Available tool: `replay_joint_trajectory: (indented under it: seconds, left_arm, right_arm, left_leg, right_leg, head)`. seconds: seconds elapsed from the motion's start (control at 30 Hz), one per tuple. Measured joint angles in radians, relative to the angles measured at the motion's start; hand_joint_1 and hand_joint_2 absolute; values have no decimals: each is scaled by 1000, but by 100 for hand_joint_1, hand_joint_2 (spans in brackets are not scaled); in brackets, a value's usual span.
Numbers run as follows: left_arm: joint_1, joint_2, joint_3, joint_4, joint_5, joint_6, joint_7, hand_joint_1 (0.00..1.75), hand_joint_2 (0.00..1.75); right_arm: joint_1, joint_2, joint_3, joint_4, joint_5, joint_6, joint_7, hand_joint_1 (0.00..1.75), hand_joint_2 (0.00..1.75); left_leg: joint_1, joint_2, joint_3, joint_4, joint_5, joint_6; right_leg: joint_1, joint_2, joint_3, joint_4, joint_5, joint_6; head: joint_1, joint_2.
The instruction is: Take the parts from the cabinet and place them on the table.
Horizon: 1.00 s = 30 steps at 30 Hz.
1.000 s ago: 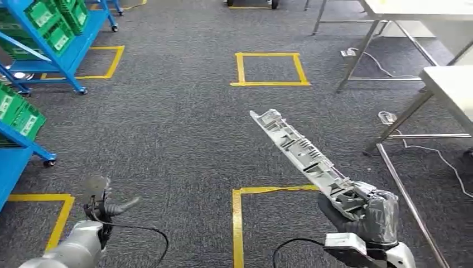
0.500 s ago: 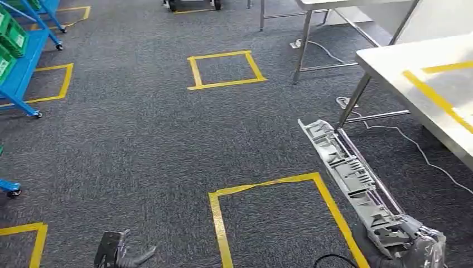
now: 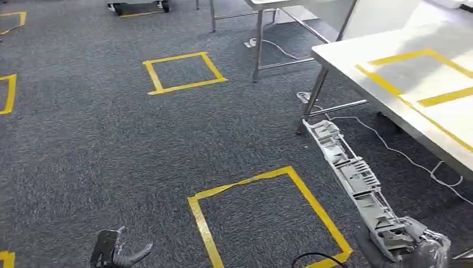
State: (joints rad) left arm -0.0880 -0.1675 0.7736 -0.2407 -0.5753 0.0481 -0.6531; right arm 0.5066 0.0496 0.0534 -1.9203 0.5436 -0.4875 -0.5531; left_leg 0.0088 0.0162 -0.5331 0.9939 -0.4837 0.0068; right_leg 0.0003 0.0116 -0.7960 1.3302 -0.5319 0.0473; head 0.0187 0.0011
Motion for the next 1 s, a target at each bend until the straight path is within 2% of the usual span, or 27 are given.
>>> replay_joint_trajectory:
  seconds: [0.03, 0.07, 0.1, 0.13, 0.17, 0.2, 0.23, 0.3, 0.33, 0.37, 0.4, 0.43, 0.47, 0.5, 0.53, 0.57, 0.6, 0.67, 0.7, 0.73, 0.77, 0.8, 0.83, 0.87, 0.9, 0.93, 1.0]
  left_arm:
    - [1, -2, 0, 0, -1, 2, 0, 0, 175]
    - [1, -3, 0, 0, -1, 3, 0, 0, 175]
    - [1, -3, 0, 0, -2, 3, 1, 0, 175]
    - [1, -4, 0, 0, -2, 4, 1, 0, 175]
    - [1, -4, 0, 0, -2, 3, 2, 0, 175]
    - [1, 0, 0, 0, -2, 5, 3, 0, 175]
    - [2, 0, 0, 0, -2, 6, 4, 0, 175]
    - [-1, -4, 0, 0, -4, 7, 6, 0, 175]
    - [-5, -6, 0, 0, -6, 8, 9, 0, 175]
    - [-9, -6, 0, 0, -9, 9, 11, 0, 175]
    - [-12, -6, 0, 0, -9, 10, 12, 0, 175]
    - [-11, -7, 0, 0, -10, 12, 13, 0, 175]
    - [-9, -9, 0, 0, -11, 13, 15, 0, 175]
    - [-2, -9, 0, 0, -13, 13, 16, 0, 175]
    - [1, -9, 0, 0, -18, 14, 16, 0, 175]
    - [3, -8, 0, 0, -20, 15, 16, 0, 175]
    - [2, -8, 0, 0, -21, 16, 16, 0, 175]
    - [0, -5, 0, 0, -23, 19, 15, 0, 175]
    - [1, -6, 0, 0, -23, 19, 15, 0, 175]
    - [-2, -6, 0, 1, -23, 19, 14, 0, 175]
    - [-5, -6, 0, 1, -23, 19, 13, 0, 175]
    - [-7, -8, 0, 1, -23, 19, 12, 0, 175]
    - [-9, -11, 0, 1, -23, 19, 12, 0, 175]
    - [-9, -12, 0, 1, -23, 19, 12, 0, 175]
    - [-9, -10, 0, 1, -23, 19, 12, 0, 175]
    - [-8, -10, 0, 1, -23, 19, 12, 0, 175]
    - [-3, -10, 0, 1, -27, 19, 12, 0, 175]
  right_arm:
    - [1, 0, 0, 0, 0, -1, 0, 175, 175]
    - [1, 0, 0, 0, 0, -1, 0, 175, 175]
    - [2, 0, -1, 0, -2, -1, 0, 175, 175]
    - [2, 0, -1, -1, -2, -1, -2, 175, 175]
    - [2, 0, 0, -3, -2, -1, -2, 175, 175]
    - [-2, 1, 0, -2, -1, 0, -3, 175, 175]
    - [-4, 3, 0, -4, -1, -1, -6, 175, 175]
    - [-2, 4, -3, -5, -2, 0, -6, 175, 175]
    - [-2, 5, -4, -6, -2, 0, -6, 175, 175]
    - [1, 5, -4, -6, -2, 0, -6, 175, 175]
    - [-2, 5, -4, -6, -1, 0, -6, 175, 175]
    - [-8, 6, -4, -7, 0, 0, -6, 175, 175]
    - [-13, 7, -3, -6, 0, 0, -6, 175, 175]
    - [-16, 8, -3, -6, 0, 0, -6, 175, 175]
    - [-15, 8, -3, -6, 0, 0, -5, 175, 175]
    - [-15, 8, -3, -6, 0, 0, -3, 175, 175]
    - [-15, 8, -3, -5, 1, 0, -1, 175, 175]
    - [-15, 8, -1, -5, 2, 0, 1, 175, 175]
    - [-15, 8, -1, -5, 3, 0, 1, 175, 175]
    - [-16, 8, -1, -5, 5, -1, 2, 175, 175]
    - [-15, 8, 0, -5, 10, -3, 2, 175, 175]
    - [-14, 8, 0, -5, 29, -6, 3, 175, 175]
    - [-11, 8, 1, -6, 65, -13, 5, 175, 175]
    - [-11, 8, 6, -6, 97, -18, 9, 175, 175]
    - [-10, 7, 15, -6, 130, -28, 13, 175, 175]
    - [-10, 4, 29, -6, 144, -38, 18, 175, 175]
    - [-10, -7, 54, -7, 157, -51, 31, 175, 175]
  left_leg:
    - [1, 11, 6, 0, -5, -2]
    - [2, 24, 15, 0, -12, -5]
    - [4, 36, 27, 0, -21, -10]
    - [6, 47, 40, 0, -31, -15]
    - [6, 57, 54, 0, -43, -21]
    - [-1, 64, 57, -1, -51, -31]
    - [-5, 72, 60, 2, -58, -36]
    - [-5, 93, 78, -14, -64, -45]
    - [-3, 106, 87, -18, -72, -53]
    - [3, 76, 91, -11, -79, -57]
    - [4, 29, 69, 32, -91, -55]
    - [2, 5, 16, 115, -118, -54]
    - [2, -4, -50, 211, -146, -54]
    - [1, -9, -118, 298, -160, -55]
    - [0, -10, -162, 335, -149, -54]
    - [0, -11, -182, 327, -111, -52]
    - [0, -12, -182, 281, -50, -50]
    - [-1, -22, -139, 119, 86, -45]
    - [-3, -39, -133, 70, 110, -42]
    - [-3, -42, -99, 24, 82, -37]
    - [-4, -38, -97, 25, 71, -37]
    - [-3, -39, -92, 13, 66, -31]
    - [-3, -35, -84, 8, 61, -23]
    - [3, -35, -70, 5, 59, -19]
    - [2, -36, -57, 2, 50, -13]
    - [0, -35, -48, 0, 42, -8]
    - [0, -28, -26, 0, 20, -6]
  right_leg:
    - [-4, -2, -15, 20, 5, 4]
    - [-8, -4, -5, -6, 33, 8]
    - [-12, -9, 30, -80, 81, 11]
    - [-14, -26, 74, -169, 129, 13]
    - [-14, -63, 112, -249, 159, 17]
    - [5, -92, 130, -251, 131, 21]
    - [0, -85, 131, -261, 125, -6]
    - [8, -64, 127, -259, 113, -25]
    - [7, -48, 134, -262, 108, -32]
    - [1, -36, 143, -269, 106, -39]
    - [1, -29, 152, -272, 100, -47]
    - [0, -18, 157, -274, 96, -53]
    - [0, -4, 163, -274, 90, -59]
    - [1, 13, 170, -274, 82, -62]
    - [1, 30, 180, -274, 74, -63]
    - [1, 44, 193, -275, 66, -63]
    - [0, 58, 209, -275, 55, -62]
    - [-5, 81, 244, -276, 32, -56]
    - [-4, 88, 247, -277, 22, -49]
    - [1, 100, 256, -274, 8, -41]
    - [-1, 101, 259, -289, 6, -36]
    - [-2, 100, 276, -281, 15, -28]
    - [0, 96, 281, -287, 18, -23]
    - [0, 85, 272, -277, 10, -19]
    - [3, 41, 256, -231, 11, -14]
    - [2, 19, 217, -163, 3, -12]
    - [1, 5, 118, -23, -54, -5]
  head:
    - [1, 0]
    - [0, 0]
    - [1, 0]
    - [0, 0]
    - [1, 0]
    - [5, 0]
    - [4, 0]
    - [-8, 0]
    - [-5, 0]
    - [-9, 0]
    - [-15, 0]
    - [-15, 0]
    - [-19, 0]
    - [-17, 0]
    - [-18, 0]
    - [-18, 0]
    - [-18, 0]
    - [-18, 0]
    - [-19, 0]
    - [-24, 0]
    - [-21, 0]
    - [-23, 0]
    - [-22, 0]
    - [-23, 0]
    - [-14, 0]
    - [-11, 0]
    - [-11, 0]
